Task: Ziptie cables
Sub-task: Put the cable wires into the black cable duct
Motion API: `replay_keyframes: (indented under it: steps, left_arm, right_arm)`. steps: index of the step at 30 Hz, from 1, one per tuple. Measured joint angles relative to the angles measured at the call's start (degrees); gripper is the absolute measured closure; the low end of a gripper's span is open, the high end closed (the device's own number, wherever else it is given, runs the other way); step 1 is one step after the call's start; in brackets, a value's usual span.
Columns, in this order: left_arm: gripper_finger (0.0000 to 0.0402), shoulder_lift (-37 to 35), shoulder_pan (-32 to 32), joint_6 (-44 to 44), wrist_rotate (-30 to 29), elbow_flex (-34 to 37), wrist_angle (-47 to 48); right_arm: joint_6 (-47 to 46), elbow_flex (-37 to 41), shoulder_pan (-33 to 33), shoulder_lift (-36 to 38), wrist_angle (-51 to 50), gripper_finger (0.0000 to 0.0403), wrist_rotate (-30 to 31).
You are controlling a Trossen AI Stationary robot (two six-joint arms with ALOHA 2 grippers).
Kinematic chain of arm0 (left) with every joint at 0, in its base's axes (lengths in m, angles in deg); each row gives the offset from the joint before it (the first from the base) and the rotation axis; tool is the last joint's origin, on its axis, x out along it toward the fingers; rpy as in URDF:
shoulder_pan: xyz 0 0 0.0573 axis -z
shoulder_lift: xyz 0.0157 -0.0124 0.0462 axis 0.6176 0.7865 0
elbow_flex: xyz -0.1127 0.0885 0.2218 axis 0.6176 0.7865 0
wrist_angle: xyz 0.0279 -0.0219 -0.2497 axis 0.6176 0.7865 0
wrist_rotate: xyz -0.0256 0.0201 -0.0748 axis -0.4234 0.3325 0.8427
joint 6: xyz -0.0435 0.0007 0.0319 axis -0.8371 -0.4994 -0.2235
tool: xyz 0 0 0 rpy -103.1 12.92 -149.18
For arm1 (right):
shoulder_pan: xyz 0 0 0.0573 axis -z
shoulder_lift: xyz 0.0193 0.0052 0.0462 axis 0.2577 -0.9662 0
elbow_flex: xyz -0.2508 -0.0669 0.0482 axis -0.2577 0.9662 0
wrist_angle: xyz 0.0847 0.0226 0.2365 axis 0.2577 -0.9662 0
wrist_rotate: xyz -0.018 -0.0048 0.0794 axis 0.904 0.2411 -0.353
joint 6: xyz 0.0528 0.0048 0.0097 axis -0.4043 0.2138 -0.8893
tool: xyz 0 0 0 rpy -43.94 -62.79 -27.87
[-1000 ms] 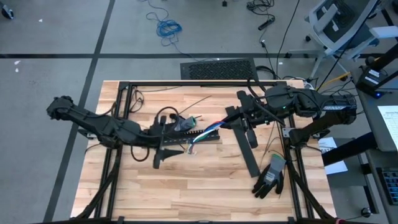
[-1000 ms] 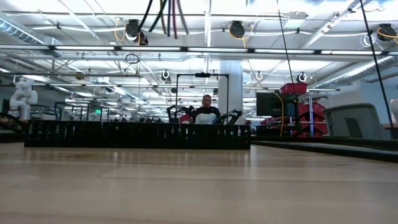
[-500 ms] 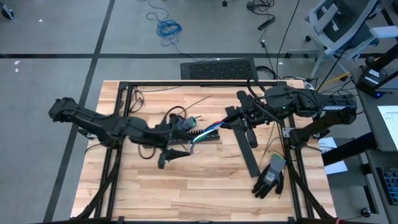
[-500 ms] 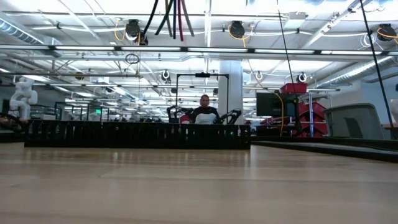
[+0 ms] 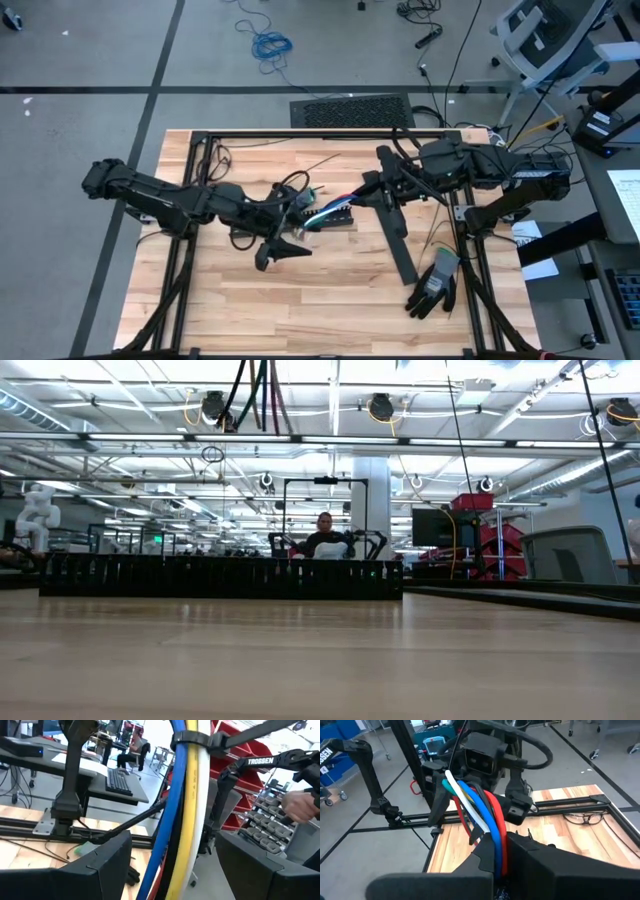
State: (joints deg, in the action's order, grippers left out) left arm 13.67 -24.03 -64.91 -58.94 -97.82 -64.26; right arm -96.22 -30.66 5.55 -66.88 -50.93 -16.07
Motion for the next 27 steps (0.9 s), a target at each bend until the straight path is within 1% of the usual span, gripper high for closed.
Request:
replay_keyframes:
  steps: [2,8,13,20,27]
  left_arm:
    - [0.0125,-0.29,0.02,0.02,0.00,-0.02,0.22]
    - [0.0150,-1.48,0.20,-1.03,0.21,0.00,7.36]
    - [0.0168,-1.56,0.28,-1.08,0.43,0.00,8.55]
    - [0.0171,-1.56,0.26,-1.03,0.46,0.00,9.08]
    - [0.0171,-0.55,0.62,-1.05,0.42,0.00,8.99]
  right_arm:
    - [0.00,0.00,0.02,0.11,0.01,0.0403,0.03]
    - [0.22,0.00,0.40,1.22,0.14,0.0403,1.16]
    - [0.43,0.00,0.40,1.84,1.15,0.0403,2.57]
    - [0.64,0.00,0.45,2.21,2.73,0.0403,2.71]
    - [1.09,0.00,1.94,2.21,3.28,0.0403,2.96]
